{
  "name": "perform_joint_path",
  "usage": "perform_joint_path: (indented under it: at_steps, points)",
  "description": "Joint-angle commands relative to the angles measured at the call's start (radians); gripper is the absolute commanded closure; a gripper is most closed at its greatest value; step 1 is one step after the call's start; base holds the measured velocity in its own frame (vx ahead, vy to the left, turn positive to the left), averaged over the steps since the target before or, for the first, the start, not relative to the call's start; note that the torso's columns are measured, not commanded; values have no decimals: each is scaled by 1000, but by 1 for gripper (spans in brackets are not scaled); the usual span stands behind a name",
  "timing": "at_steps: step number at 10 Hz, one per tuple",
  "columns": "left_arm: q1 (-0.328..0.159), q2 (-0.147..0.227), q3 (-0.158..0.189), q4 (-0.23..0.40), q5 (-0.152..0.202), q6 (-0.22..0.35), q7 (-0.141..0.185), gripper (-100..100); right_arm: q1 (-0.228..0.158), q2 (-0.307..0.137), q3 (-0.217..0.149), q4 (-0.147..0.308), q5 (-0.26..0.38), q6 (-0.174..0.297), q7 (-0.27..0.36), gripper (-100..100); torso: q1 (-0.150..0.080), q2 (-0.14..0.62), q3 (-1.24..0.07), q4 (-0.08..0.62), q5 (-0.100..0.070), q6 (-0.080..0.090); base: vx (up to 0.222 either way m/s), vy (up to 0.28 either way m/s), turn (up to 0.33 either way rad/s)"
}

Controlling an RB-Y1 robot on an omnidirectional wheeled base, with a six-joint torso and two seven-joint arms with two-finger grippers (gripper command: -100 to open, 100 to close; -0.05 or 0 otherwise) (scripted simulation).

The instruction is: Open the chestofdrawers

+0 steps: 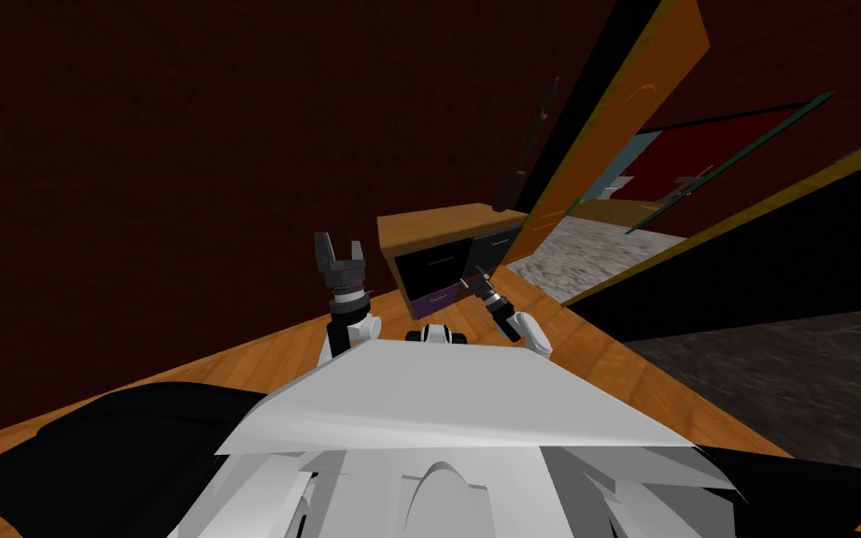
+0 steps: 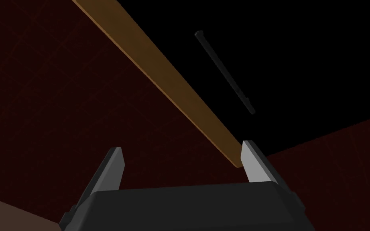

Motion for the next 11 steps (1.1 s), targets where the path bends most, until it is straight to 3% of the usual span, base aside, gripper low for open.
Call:
perform_joint_path:
  at_steps: [1, 9, 11]
  points:
    - [0, 0, 0, 0, 0, 0, 0, 0, -9, 6, 0, 27, 28, -16, 78, -100, 1, 1, 1, 0, 0, 0, 34, 80, -70]
    - [0, 0, 0, 0, 0, 0, 0, 0, -37, 38, 2, 104, 111, -59, 277, -100, 0, 0, 0, 0, 0, 0, 45, 75, -83]
    - [0, 0, 0, 0, 0, 0, 0, 0, -48, 66, 3, 137, 142, -80, 343, -100, 0, 0, 0, 0, 0, 0, 59, 75, -122]
